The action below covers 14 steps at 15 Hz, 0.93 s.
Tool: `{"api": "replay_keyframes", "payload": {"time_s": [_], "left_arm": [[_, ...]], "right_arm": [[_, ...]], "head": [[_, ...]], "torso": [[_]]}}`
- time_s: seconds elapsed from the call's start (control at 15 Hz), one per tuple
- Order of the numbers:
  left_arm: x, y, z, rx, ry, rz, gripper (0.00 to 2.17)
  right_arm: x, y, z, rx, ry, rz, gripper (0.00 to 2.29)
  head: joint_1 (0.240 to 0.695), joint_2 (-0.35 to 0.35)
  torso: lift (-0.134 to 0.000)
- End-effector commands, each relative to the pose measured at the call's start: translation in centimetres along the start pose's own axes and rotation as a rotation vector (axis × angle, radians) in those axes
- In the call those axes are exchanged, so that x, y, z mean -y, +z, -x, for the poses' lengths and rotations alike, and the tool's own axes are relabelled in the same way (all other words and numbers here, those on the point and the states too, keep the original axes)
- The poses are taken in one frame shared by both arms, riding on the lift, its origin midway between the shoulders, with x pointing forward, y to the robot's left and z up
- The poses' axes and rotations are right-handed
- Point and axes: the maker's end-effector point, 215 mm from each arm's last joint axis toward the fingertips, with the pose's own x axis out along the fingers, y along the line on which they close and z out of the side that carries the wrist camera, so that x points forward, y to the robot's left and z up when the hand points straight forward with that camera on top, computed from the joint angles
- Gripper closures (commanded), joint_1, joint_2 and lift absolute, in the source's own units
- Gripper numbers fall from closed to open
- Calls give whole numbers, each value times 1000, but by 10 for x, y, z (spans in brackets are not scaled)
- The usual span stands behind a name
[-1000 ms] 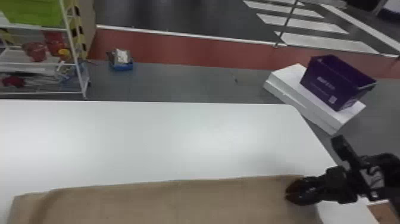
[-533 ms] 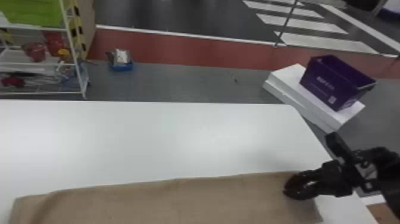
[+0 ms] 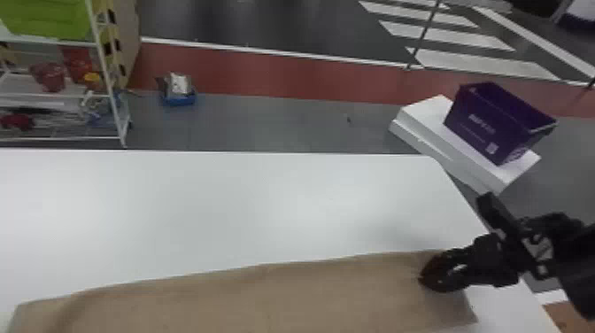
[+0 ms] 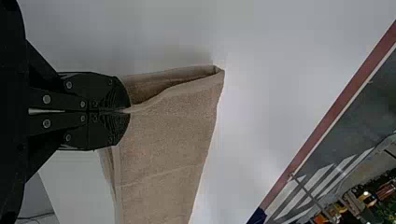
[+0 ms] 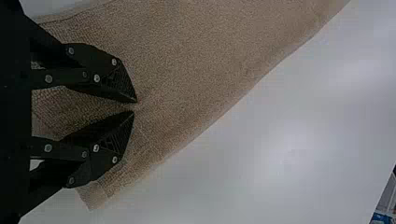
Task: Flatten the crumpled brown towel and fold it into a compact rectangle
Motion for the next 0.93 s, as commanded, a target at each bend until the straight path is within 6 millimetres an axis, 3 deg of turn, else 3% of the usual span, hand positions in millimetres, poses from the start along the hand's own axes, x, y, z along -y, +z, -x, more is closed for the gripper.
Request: {"api": "replay_keyframes", "payload": {"time_s": [0.0,0.2,0.27,0.33,0.4,0.67,0.87], "left_arm": [[3,-9,1,-14,-1,12,1706],[7,-22,-11,-59,-13,13,1673],[8,-26,-15,-76,-6,8,1328],[7,-29,-15,-83,-5,9,485],[8,-29,-15,-87,-2,5,-1],[-20,-3,-1,-22,118,-4,26],[-22,19,9,30,167,-36,33]], "right_arm": [[-2,-2,-3,-12,8,6,819],[-5,2,-7,-10,16,20,819],[-6,3,-8,-10,19,22,819],[-5,4,-8,-9,18,25,819],[-5,4,-8,-9,18,25,819],[-8,7,-12,1,21,37,819],[-9,9,-12,1,24,41,819]], "head": [[695,-254],[695,-262],[695,-267],[695,-275],[695,-279],[695,-258],[695,-201]], "torso": [[-124],[-124],[-124],[-124],[-124],[-124],[-124]]}}
